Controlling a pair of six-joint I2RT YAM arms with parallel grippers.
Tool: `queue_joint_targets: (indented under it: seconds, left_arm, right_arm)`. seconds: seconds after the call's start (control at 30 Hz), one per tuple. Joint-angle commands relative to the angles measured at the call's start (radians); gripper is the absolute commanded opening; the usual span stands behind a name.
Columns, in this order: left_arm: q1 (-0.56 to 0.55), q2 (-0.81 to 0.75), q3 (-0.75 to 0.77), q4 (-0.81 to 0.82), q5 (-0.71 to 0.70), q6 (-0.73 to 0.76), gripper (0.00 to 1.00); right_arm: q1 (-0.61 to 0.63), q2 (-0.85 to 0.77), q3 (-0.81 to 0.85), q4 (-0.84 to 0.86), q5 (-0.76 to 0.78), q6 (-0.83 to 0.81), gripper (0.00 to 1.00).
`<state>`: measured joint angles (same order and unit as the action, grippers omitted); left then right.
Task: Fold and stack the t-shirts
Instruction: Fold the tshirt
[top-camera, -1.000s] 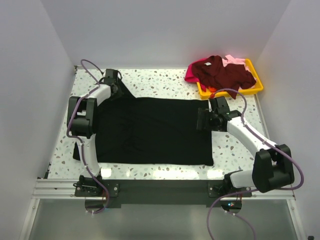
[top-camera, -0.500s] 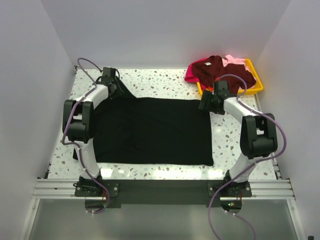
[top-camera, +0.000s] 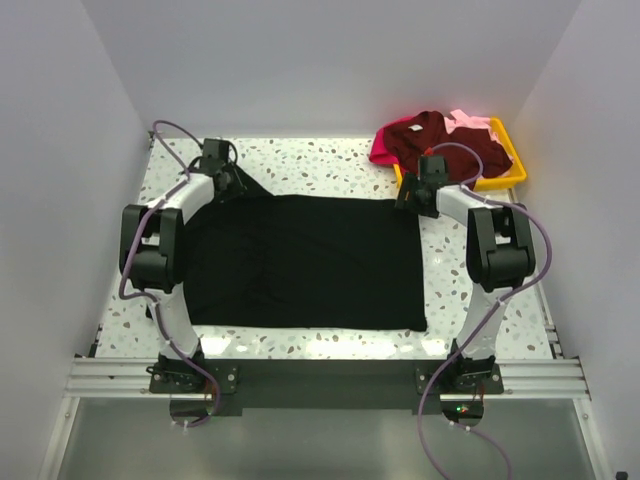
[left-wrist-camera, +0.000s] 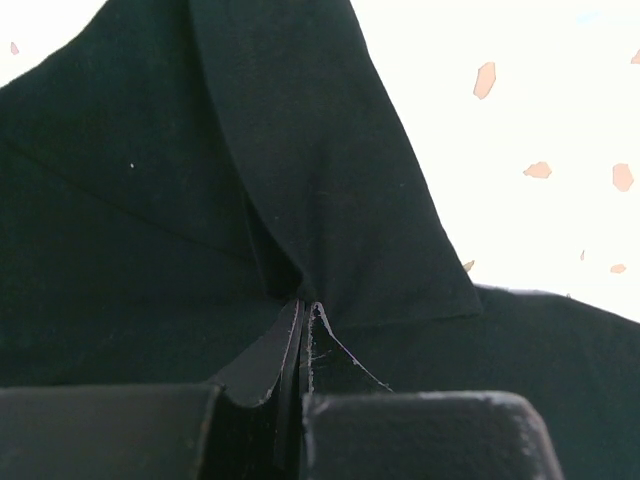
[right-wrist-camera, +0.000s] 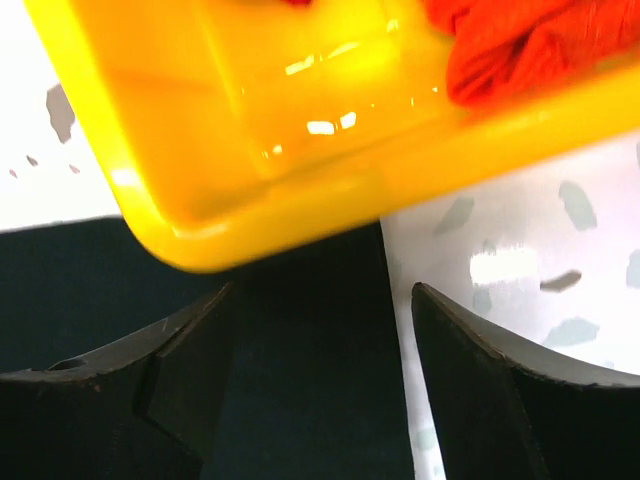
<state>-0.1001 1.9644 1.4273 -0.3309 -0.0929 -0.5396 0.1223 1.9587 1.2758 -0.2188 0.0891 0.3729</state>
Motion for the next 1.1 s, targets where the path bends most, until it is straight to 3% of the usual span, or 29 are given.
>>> queue_joint_targets:
  seconds: [0.0, 0.4, 0.5, 0.63, 0.67, 1.07]
  left_arm:
    - [0.005, -0.084, -0.019, 0.018, 0.025, -0.006, 0.0]
    - [-0.001, -0.137, -0.114, 0.038, 0.055, -0.013, 0.0]
    - [-0.006, -0.16, -0.145, 0.044, 0.055, -0.013, 0.0]
    - [-0.015, -0.197, -0.195, 0.05, 0.045, -0.019, 0.0]
    - [-0.016, -0.206, -0.202, 0.052, 0.044, -0.02, 0.0]
    - [-0.052, -0.383, -0.347, 0.041, 0.002, -0.049, 0.0]
  right_arm:
    - [-0.004, 0.032, 0.079, 0.056, 0.043, 0.015, 0.72]
    - [-0.003, 0.127, 0.2, -0.022, 0.052, 0.014, 0.42]
    - [-0.003, 0.137, 0.212, -0.037, 0.043, 0.012, 0.3]
    - [-0.003, 0.118, 0.191, -0.031, 0.044, 0.011, 0.02]
    - [-0.003, 0.112, 0.175, -0.021, 0.043, 0.009, 0.0]
    - [0.004, -0.136, -0.049, 0.056, -0.028, -0.003, 0.0]
